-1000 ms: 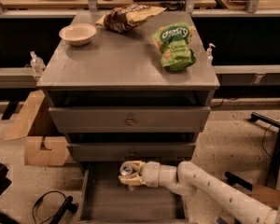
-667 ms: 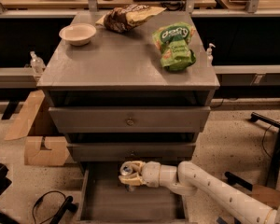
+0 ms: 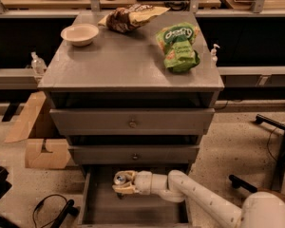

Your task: Place redbull can into bottom drawer

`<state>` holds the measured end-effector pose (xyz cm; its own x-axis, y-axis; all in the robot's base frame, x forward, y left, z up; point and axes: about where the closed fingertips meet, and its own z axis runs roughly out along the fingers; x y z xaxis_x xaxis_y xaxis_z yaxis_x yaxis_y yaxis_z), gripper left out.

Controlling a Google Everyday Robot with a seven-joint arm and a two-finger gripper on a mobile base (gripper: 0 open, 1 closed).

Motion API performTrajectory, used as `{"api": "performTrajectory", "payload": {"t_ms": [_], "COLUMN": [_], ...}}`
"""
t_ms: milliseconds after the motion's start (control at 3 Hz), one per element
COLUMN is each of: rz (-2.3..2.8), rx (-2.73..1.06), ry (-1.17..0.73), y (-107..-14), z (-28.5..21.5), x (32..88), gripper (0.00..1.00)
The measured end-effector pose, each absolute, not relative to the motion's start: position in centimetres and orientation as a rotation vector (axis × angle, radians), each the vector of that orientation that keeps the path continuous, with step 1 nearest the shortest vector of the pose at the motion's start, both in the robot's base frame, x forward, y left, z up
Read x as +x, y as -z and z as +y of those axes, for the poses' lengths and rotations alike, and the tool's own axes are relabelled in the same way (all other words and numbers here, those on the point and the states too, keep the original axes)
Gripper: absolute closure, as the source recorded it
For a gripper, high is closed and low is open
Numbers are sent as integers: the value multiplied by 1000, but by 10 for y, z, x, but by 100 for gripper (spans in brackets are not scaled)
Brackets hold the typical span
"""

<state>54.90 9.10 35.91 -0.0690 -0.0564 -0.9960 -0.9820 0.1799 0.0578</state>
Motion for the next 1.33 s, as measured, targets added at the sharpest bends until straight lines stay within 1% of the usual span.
{"api": "performTrajectory", "payload": {"t_ms": [667, 1333], "rz": [1289, 1307], "rx": [-1248, -1273], "ry": [-1101, -1118], "y": [-284, -217], "z": [125, 140], "x": [571, 572], "gripper": [100, 100]}}
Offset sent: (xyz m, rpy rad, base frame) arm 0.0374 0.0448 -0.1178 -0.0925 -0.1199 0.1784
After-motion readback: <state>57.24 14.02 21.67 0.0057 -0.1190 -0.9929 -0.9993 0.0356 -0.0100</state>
